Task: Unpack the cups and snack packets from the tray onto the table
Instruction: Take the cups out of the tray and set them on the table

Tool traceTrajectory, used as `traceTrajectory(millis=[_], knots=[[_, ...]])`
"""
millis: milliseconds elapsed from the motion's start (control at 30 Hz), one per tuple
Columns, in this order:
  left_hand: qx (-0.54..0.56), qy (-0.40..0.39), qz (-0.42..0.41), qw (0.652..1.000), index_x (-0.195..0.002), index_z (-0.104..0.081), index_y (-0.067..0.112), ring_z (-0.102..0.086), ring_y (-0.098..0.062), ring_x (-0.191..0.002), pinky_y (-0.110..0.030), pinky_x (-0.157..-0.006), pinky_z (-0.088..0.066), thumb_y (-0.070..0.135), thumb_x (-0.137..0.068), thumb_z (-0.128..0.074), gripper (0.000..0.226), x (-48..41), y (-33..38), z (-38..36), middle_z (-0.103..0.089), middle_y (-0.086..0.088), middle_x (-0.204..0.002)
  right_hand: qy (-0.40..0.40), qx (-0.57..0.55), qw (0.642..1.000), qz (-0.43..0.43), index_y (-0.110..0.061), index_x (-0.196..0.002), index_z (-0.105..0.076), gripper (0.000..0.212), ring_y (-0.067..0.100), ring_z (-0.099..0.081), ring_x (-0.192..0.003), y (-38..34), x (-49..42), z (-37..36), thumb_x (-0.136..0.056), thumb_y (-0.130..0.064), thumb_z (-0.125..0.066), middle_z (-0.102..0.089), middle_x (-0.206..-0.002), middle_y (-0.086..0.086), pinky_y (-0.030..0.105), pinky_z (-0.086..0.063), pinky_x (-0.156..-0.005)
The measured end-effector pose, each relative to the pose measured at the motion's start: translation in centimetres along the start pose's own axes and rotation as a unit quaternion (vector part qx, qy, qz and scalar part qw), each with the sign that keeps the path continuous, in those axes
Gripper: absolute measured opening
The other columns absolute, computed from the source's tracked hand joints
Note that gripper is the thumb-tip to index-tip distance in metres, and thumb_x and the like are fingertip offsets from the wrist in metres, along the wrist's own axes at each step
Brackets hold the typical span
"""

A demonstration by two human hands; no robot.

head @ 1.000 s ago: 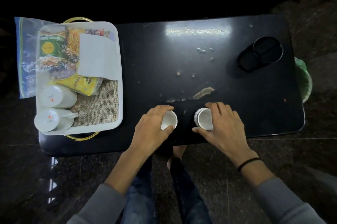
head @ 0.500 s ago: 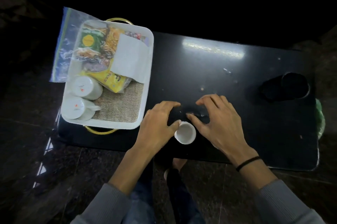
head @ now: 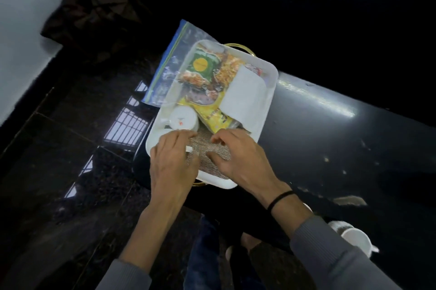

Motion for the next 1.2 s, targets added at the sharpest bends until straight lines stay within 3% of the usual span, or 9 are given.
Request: traceTrajectory(millis=[100, 233, 533, 733, 833, 1000, 1100, 1200], knots=[[-0.019, 0.034, 0.03, 0.999, -0.132, -0.056, 0.017, -0.049, -0.027, -0.127, -0.045, -0.098, -0.041, 0.014, -0.075, -0.081, 0.062, 0.0, -2.4, 1.0, -0.058, -0.003, -0.132, -0.045, -0.018, 0.999, 0.0, -0.024, -0.119, -0.066, 0.03, 0.017, -0.062, -0.111, -1.8, -1.8, -2.7, -0.092, -0.036, -0.071, -0.069, -0.118, -0.005, 0.036, -0.053, -0.088], [0.004, 0.012, 0.063, 0.998, -0.14, -0.045, 0.013, -0.049, -0.031, -0.125, -0.05, -0.098, -0.047, 0.011, -0.072, -0.084, 0.079, -0.5, -4.6, 0.6, -0.054, -0.009, -0.132, -0.089, -0.009, 0.996, -0.006, -0.021, -0.122, -0.066, 0.032, 0.02, -0.062, -0.115, -2.8, -3.2, -5.5, -0.092, -0.029, -0.068, -0.07, -0.123, -0.003, 0.035, -0.051, -0.087], [0.025, -0.006, 0.068, 0.997, -0.143, -0.046, 0.018, -0.057, -0.026, -0.116, -0.043, -0.091, -0.049, 0.03, -0.077, -0.084, 0.078, -1.1, -6.3, -0.1, -0.058, -0.003, -0.127, -0.121, 0.0, 0.993, 0.017, -0.002, -0.106, -0.067, 0.013, 0.032, -0.062, -0.103, -2.5, -3.9, -7.1, -0.099, -0.005, -0.056, -0.07, -0.107, 0.014, 0.035, -0.041, -0.08], [0.078, -0.01, 0.068, 0.995, -0.135, -0.05, 0.029, -0.06, -0.02, -0.11, -0.04, -0.084, -0.051, 0.042, -0.07, -0.086, 0.075, 0.1, -5.4, 0.2, -0.06, 0.007, -0.127, -0.106, 0.007, 0.994, 0.018, -0.007, -0.112, -0.065, 0.017, 0.025, -0.06, -0.102, -1.8, -1.8, -5.0, -0.105, -0.015, -0.052, -0.068, -0.108, 0.008, 0.032, -0.043, -0.081], [0.137, -0.01, 0.06, 0.989, -0.126, -0.056, 0.029, -0.062, -0.015, -0.108, -0.036, -0.086, -0.054, 0.041, -0.065, -0.09, 0.072, 0.4, -4.3, 0.1, -0.063, 0.01, -0.12, -0.062, -0.009, 0.998, 0.003, -0.016, -0.111, -0.067, 0.017, 0.016, -0.06, -0.098, -0.8, -0.3, -3.0, -0.104, -0.026, -0.056, -0.068, -0.107, -0.004, 0.029, -0.047, -0.079], [0.356, -0.051, 0.14, 0.923, -0.106, -0.063, 0.042, -0.068, 0.005, -0.097, -0.015, -0.072, -0.057, 0.05, -0.051, -0.095, 0.065, 1.1, -2.3, -1.2, -0.07, 0.022, -0.101, 0.024, -0.166, 0.983, -0.076, -0.034, -0.111, -0.07, 0.023, 0.001, -0.066, -0.091, 2.1, 2.4, 1.2, -0.091, -0.044, -0.072, -0.068, -0.102, -0.019, 0.012, -0.049, -0.069], [0.462, -0.095, 0.166, 0.866, -0.108, -0.068, 0.031, -0.073, -0.007, -0.099, -0.02, -0.075, -0.059, 0.045, -0.052, -0.096, 0.065, 1.2, 0.0, -2.9, -0.076, 0.012, -0.105, 0.023, -0.254, 0.956, -0.142, -0.045, -0.117, -0.065, 0.038, -0.007, -0.067, -0.094, 4.2, 3.9, 3.1, -0.084, -0.059, -0.074, -0.07, -0.102, -0.028, 0.006, -0.051, -0.073], [0.539, -0.146, 0.183, 0.809, -0.116, -0.068, 0.018, -0.074, -0.021, -0.106, -0.031, -0.087, -0.059, 0.038, -0.059, -0.094, 0.066, 1.4, 3.0, -4.2, -0.078, -0.003, -0.11, 0.015, -0.401, 0.903, -0.151, -0.037, -0.124, -0.065, 0.043, -0.005, -0.069, -0.106, 5.5, 4.8, 4.2, -0.084, -0.05, -0.077, -0.074, -0.114, -0.023, 0.01, -0.054, -0.083]])
Point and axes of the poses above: each hand's wrist, its own x-axis away from the middle knuckle, its own z-axis out of the back of the hand, y = z × x, the point moved 5 cm from there along -x, towards the middle knuckle
